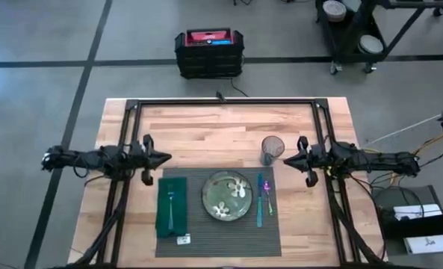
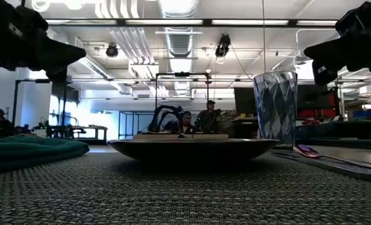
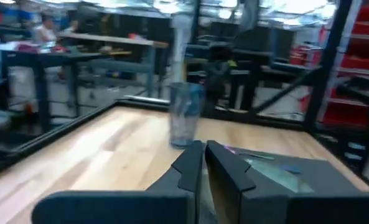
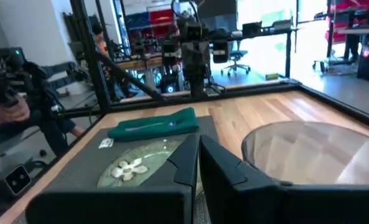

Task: Set table place
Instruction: Return to Home Position

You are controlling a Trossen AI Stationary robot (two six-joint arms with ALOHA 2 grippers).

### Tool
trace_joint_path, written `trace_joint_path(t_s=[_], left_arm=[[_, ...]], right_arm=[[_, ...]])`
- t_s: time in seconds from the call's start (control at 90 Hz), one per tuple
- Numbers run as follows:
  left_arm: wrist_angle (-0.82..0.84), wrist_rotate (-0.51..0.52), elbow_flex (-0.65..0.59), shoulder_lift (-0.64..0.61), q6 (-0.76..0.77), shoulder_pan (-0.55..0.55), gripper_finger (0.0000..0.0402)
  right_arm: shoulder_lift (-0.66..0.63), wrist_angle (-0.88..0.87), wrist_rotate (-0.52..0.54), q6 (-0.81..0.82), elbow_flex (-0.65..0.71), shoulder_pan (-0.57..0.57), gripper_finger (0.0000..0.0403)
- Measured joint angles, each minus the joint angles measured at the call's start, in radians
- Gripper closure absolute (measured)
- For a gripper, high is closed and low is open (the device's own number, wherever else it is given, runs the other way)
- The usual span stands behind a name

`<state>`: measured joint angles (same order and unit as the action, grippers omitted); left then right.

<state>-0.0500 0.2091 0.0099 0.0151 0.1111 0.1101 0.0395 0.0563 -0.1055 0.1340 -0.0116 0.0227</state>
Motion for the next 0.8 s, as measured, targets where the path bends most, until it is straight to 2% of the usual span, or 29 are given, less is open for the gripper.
trace_joint_path(t_s=[0.267,0.8], left_arm=[[0.005,-0.035,0.000,0.001,0.020,-0.089,0.0401],[0.000,-0.035,0.006,0.117,0.032,-0.090,0.0399]], right_arm=[[0.002,-0.016,0.000,-0.031,0.000,0.000,0.0401],[0.010,-0.027,0.002,-0.029,0.001,0.000,0.0401]])
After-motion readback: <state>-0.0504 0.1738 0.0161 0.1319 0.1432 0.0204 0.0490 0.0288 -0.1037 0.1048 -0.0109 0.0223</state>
